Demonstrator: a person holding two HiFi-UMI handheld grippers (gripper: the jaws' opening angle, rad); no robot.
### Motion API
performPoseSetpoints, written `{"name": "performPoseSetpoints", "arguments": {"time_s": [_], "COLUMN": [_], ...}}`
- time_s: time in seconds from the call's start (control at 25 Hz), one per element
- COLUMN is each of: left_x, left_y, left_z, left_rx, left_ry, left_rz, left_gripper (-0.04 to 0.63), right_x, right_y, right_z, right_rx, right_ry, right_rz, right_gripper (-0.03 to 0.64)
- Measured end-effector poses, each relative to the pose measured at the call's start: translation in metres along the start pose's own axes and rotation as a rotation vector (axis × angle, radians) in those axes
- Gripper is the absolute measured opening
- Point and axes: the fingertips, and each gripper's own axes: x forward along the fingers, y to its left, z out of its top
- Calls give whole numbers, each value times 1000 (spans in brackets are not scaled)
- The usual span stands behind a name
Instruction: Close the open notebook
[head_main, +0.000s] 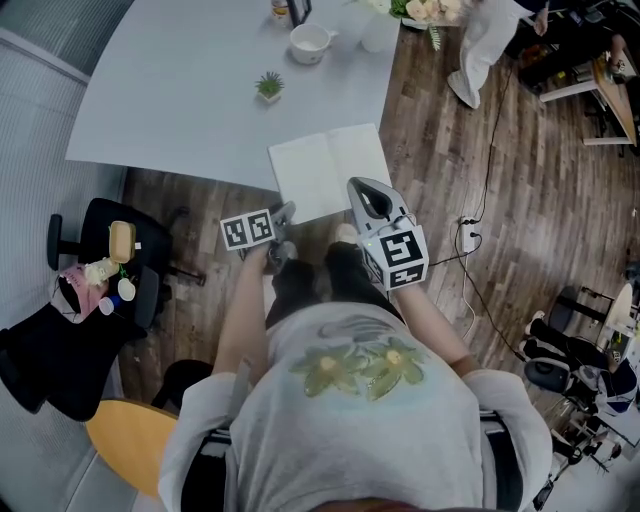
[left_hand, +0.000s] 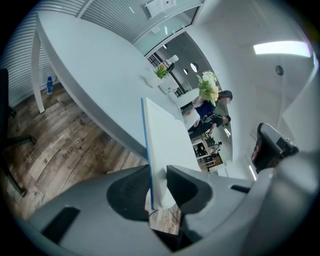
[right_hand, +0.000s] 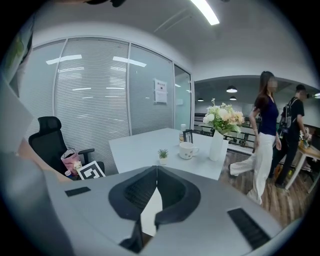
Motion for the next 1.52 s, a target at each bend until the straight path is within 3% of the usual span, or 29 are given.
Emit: {"name": "performPoseSetpoints", "arguments": {"time_s": [1.52], "left_x": [-20], "left_y": [-25], "left_z": [11], "left_rx": [31], "left_ry": [-17], "left_rz": [112], "left_gripper": [81], "right_x": [-12], "right_y": [-31], "right_z": [-2], "right_rx": [5], "right_ry": [-39], "right_rz": [23], "right_gripper": [18]}}
